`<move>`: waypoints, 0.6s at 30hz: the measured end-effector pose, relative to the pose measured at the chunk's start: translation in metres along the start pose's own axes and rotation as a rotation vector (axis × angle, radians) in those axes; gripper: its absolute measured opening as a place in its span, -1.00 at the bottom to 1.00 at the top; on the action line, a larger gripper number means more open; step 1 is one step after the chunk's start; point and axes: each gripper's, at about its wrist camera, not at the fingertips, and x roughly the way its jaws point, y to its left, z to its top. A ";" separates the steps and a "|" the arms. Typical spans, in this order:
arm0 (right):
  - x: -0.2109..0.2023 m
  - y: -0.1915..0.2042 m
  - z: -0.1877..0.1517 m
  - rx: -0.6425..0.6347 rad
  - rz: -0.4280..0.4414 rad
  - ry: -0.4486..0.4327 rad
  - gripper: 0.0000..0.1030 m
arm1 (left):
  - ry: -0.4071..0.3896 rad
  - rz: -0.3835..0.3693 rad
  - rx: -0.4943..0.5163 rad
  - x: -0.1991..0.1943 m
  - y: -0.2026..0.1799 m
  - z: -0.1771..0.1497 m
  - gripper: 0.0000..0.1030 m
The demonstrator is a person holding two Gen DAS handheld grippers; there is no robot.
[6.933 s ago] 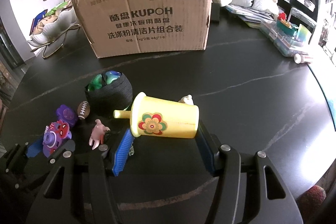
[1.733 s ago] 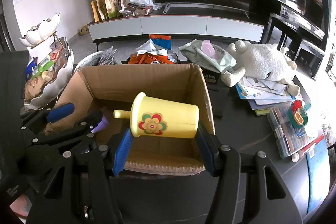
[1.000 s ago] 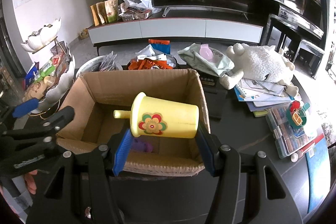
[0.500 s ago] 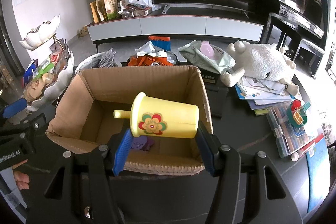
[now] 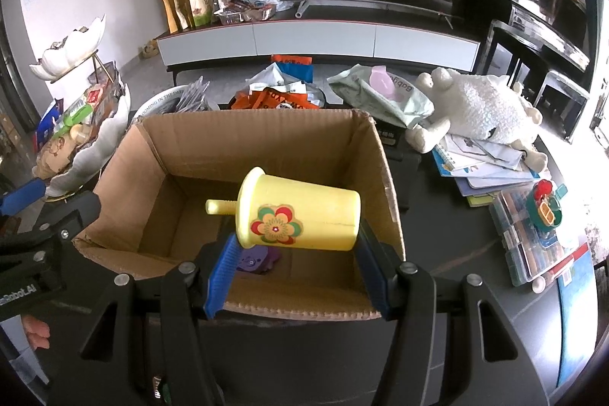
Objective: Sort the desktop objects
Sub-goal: 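Lower the yellow cup into the box and open the right tool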
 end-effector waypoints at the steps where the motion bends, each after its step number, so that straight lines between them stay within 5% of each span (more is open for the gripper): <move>1: 0.000 0.001 0.000 -0.002 0.000 0.001 0.07 | 0.002 0.000 -0.001 0.001 0.000 0.000 0.99; 14: 0.011 0.003 0.001 0.007 0.001 0.030 0.08 | 0.016 0.003 -0.013 0.007 0.006 0.000 0.99; 18: 0.007 0.007 0.000 -0.023 -0.032 -0.008 0.42 | 0.016 0.002 -0.012 0.007 0.006 0.000 0.99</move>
